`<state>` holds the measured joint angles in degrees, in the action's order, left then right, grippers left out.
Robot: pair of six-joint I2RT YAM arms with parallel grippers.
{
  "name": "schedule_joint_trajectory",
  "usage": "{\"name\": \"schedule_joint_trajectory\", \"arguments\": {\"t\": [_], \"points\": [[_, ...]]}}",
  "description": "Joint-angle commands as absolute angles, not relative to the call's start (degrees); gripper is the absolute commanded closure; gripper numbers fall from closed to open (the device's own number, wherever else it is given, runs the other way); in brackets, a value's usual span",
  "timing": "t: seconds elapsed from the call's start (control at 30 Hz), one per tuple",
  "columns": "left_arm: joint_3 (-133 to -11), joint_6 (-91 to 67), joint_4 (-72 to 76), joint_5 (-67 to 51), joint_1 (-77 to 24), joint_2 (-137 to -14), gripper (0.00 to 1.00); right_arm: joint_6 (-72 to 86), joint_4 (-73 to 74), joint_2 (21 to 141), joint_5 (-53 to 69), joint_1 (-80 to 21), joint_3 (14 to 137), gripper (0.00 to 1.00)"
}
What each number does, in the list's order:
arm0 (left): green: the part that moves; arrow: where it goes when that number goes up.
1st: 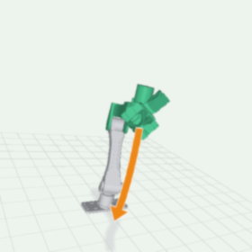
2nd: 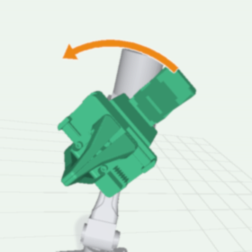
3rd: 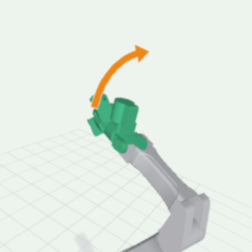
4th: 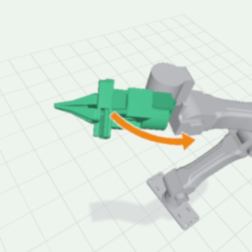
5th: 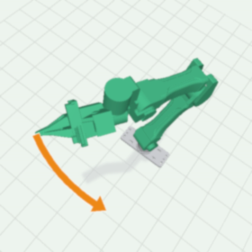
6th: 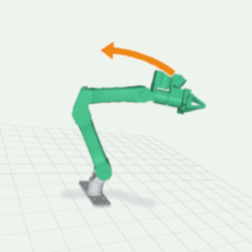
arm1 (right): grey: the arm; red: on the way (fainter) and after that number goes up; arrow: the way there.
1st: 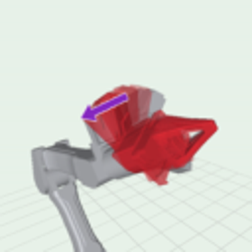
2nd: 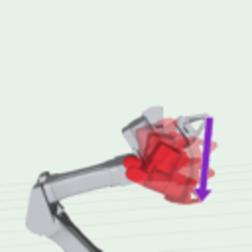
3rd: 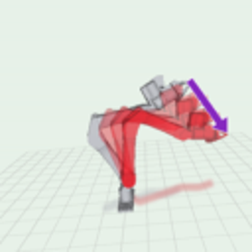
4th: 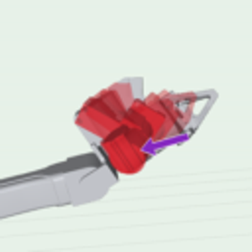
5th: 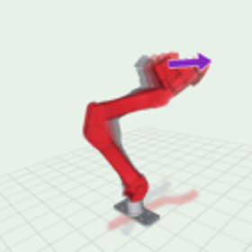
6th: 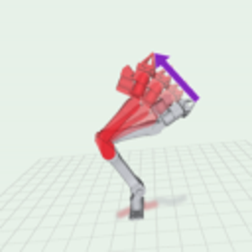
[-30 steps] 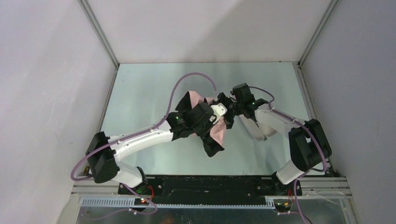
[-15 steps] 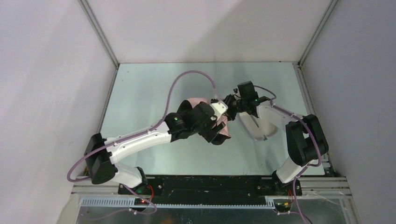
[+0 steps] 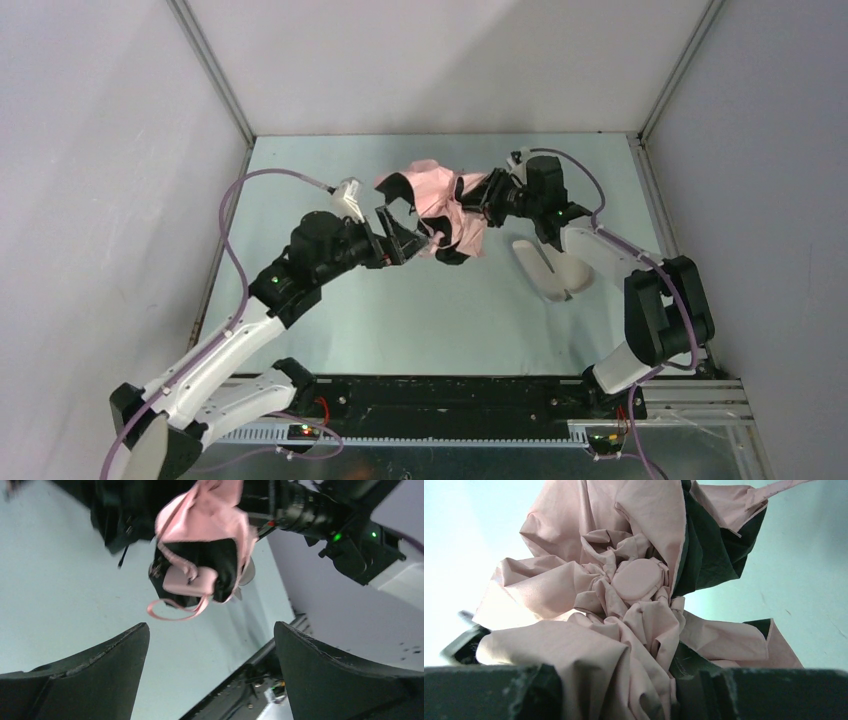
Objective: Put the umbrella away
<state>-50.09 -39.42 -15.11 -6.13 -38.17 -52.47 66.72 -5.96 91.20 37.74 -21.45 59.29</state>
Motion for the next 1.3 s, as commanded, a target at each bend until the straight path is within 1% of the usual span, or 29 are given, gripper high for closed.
{"name": "schedule_joint_trajectory", "arguments": {"t": [0.0,0.13,0.23,0.33,0.57,0.63,0.8,0.93,1.03,1.1,1.13,1.17,1.23,1.27], "points": [[-45.0,-55.0,-6.4,-15.9,-32.8,-52.9,0.0,71.0,-20.1,86.6,39.1,-20.9,60.1,1.0],[-42.6,-64.0,4.7,-22.9,-30.8,-57.0,0.0,74.9,-28.9,85.9,37.4,-21.3,58.7,1.0],[-42.4,-69.7,14.6,-23.1,-30.7,-59.8,0.0,77.8,-36.1,85.6,36.3,-21.5,57.9,1.0],[-42.0,-76.2,24.1,-21.6,-30.7,-61.1,0.0,78.9,-37.7,84.9,36.5,-21.5,57.8,1.0],[-39.8,-91.2,31.5,-18.3,-31.6,-65.3,0.0,82.5,-44.3,82.6,35.7,-21.6,54.1,1.0],[-38.4,-93.4,32.6,-15.3,-31.9,-65.3,0.0,83.2,-46.5,81.7,34.5,-21.7,52.7,1.0],[-37.2,-96.9,31.4,-12.1,-32.6,-65.9,0.0,83.9,-48.8,80.0,32.4,-21.8,51.1,1.0],[-38.5,-100.4,36.4,-11.7,-33.5,-70.5,0.01,83.3,-48.0,79.1,32.9,-22.1,50.8,1.0],[-39.8,-102.2,38.4,-12.8,-34.2,-72.7,0.06,82.1,-46.7,77.8,33.0,-21.7,50.0,1.0],[-41.8,-101.8,36.6,-14.5,-34.6,-74.3,0.11,80.9,-46.0,77.4,33.7,-22.4,49.9,1.0],[-42.9,-101.9,36.1,-15.0,-34.9,-75.2,0.16,79.7,-45.1,77.1,34.0,-22.6,49.9,1.0],[-43.2,-102.1,36.0,-15.7,-35.0,-75.5,0.19,78.1,-44.4,76.6,34.0,-23.3,49.9,1.0],[-43.8,-102.7,37.5,-16.7,-35.1,-76.7,0.35,76.0,-41.9,76.0,33.6,-24.3,49.9,1.0],[-44.1,-102.9,38.1,-17.1,-34.9,-77.4,0.51,75.5,-41.0,75.9,33.6,-24.7,49.9,1.0]]}}
